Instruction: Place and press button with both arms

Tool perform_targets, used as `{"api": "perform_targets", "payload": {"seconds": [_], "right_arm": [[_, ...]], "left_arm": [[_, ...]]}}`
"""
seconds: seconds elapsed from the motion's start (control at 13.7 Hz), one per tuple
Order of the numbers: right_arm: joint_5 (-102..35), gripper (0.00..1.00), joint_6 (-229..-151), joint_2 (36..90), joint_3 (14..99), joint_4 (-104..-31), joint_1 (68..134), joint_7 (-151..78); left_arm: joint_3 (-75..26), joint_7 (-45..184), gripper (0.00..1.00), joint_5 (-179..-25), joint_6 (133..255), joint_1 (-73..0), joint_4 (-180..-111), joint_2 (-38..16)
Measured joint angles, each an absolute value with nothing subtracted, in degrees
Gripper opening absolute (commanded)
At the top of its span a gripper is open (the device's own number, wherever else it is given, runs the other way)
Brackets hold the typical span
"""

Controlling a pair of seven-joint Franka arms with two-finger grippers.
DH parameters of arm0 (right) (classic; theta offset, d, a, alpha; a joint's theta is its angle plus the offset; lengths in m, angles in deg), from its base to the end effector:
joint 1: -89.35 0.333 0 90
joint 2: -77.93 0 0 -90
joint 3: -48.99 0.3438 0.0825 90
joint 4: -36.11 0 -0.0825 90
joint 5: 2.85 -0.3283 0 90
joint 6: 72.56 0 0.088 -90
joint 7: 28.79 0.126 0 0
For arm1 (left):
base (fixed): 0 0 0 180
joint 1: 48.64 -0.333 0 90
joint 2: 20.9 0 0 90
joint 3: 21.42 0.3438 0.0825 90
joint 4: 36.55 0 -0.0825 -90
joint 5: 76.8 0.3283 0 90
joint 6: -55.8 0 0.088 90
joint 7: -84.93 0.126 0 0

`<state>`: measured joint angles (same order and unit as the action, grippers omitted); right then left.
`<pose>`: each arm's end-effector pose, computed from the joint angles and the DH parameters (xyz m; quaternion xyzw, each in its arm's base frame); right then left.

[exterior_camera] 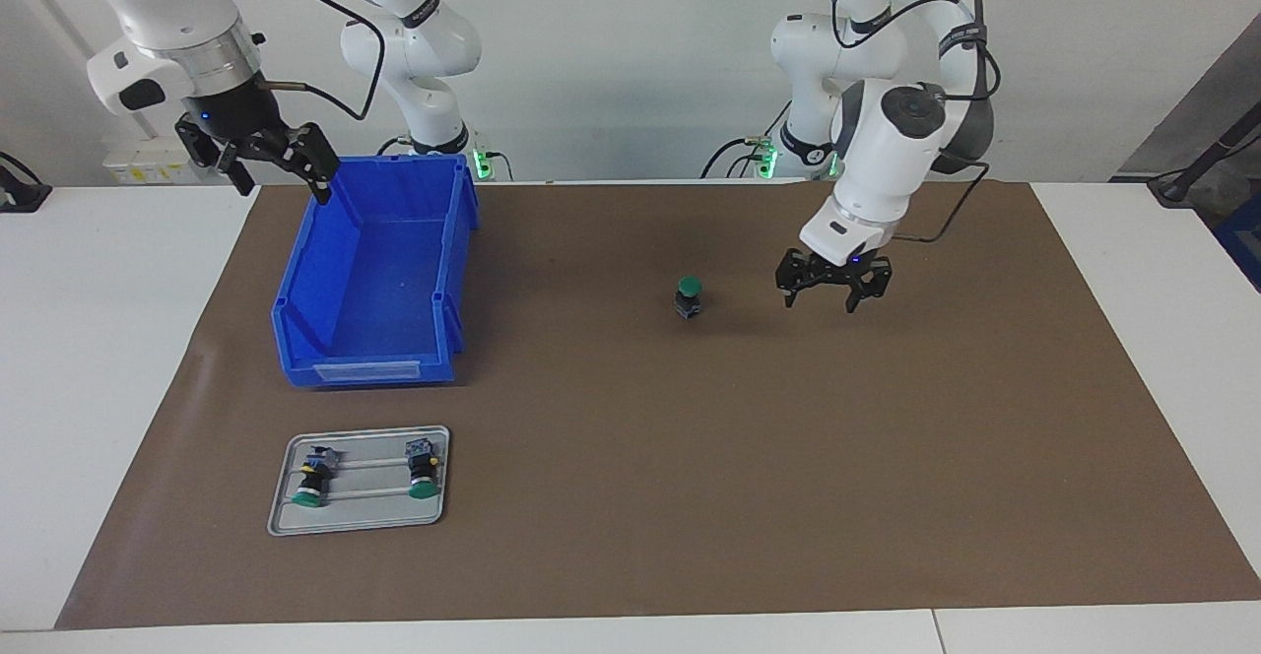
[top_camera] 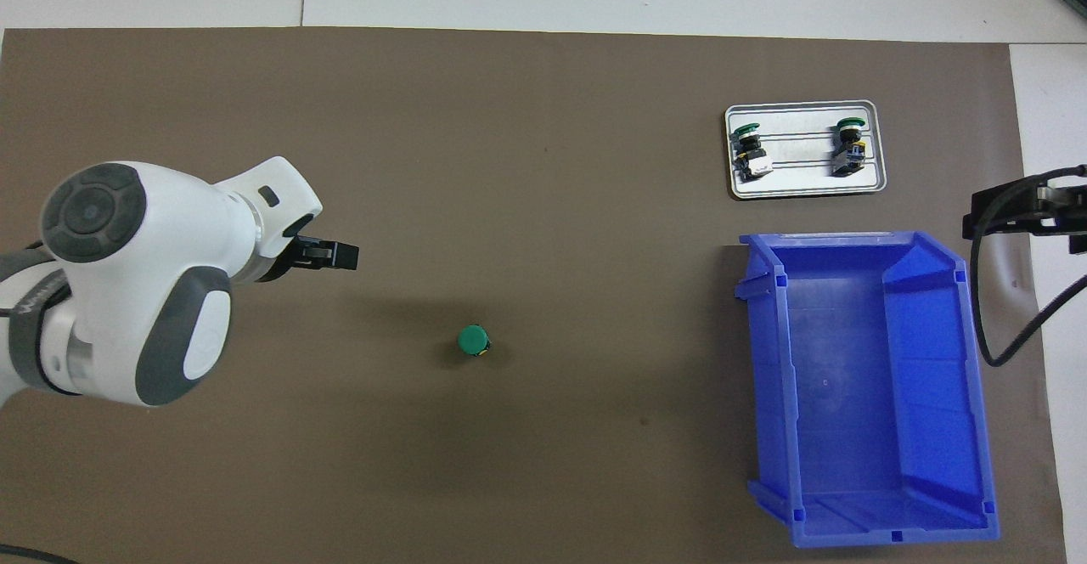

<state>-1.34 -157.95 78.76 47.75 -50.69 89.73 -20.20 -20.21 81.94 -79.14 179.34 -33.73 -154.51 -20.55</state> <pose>0.4858 -0.0109 0.6565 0.9964 -0.0834 -0.0042 0.0133 0.4968 -0.1235 0.4758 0.9954 -0.0828 0.0426 0.0239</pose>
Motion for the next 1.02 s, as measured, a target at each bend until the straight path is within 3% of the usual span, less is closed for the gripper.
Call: {"api": "perform_targets", "payload": {"seconds": [0.44, 0.8, 1.02], "right_arm": [[-1.3, 1.0, -158.0, 78.8, 47.7, -50.7, 89.7, -20.2], [-1.3, 1.0, -158.0, 78.8, 47.7, -50.7, 89.7, -20.2], [-1.3, 1.0, -158.0, 78.8, 47.7, -50.7, 89.7, -20.2]], "left_arm": [[-20.1, 92.5, 1.0, -79.1, 163.6, -43.8, -140.4, -21.3], [-20.1, 92.9, 1.0, -79.1, 151.9, -44.9, -129.0, -21.5], [-20.1, 92.9, 1.0, -79.1, 146.9, -45.5, -125.5, -21.5]]}}
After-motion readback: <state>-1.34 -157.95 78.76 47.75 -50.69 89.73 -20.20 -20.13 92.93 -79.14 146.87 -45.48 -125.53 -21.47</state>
